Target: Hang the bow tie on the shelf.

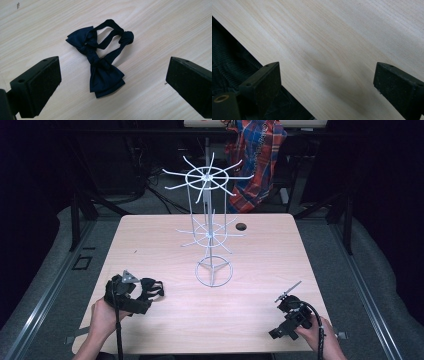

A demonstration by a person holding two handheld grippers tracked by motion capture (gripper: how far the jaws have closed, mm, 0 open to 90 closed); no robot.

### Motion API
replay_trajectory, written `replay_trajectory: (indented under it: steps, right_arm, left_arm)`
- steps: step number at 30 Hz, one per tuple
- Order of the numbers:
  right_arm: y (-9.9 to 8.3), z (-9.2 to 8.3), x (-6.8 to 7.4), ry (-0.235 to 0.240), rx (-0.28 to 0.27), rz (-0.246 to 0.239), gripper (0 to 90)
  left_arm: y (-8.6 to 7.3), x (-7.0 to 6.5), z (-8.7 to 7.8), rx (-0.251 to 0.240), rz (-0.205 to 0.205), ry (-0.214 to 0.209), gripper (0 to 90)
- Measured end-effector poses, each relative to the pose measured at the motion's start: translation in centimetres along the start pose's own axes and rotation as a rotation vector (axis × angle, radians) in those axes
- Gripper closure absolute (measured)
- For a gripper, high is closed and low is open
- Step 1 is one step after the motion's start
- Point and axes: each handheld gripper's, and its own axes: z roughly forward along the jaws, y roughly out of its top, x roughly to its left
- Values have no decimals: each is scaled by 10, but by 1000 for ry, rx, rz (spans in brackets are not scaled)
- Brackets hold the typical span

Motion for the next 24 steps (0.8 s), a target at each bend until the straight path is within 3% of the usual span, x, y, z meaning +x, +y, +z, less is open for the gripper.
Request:
replay_trajectory:
  steps: [2, 3, 4, 10, 12, 24]
  right_arm:
    - [0, 1, 1, 1, -22, 9, 72]
    - [1, -1, -1, 2, 25, -23, 72]
    - [1, -1, -1, 1, 31, -27, 72]
    - [1, 0, -1, 7, 11, -7, 73]
    - [1, 0, -1, -6, 20, -11, 73]
    - [0, 1, -1, 24, 2, 4, 74]
  left_arm:
    - [4, -1, 4, 7, 4, -6, 3]
    - [6, -1, 6, 10, 5, -3, 10]
    - [7, -2, 7, 8, 9, -1, 11]
    - [13, -3, 15, 8, 22, -13, 47]
    - [16, -3, 19, 22, 30, -5, 79]
    - [29, -8, 44, 103, 69, -22, 203]
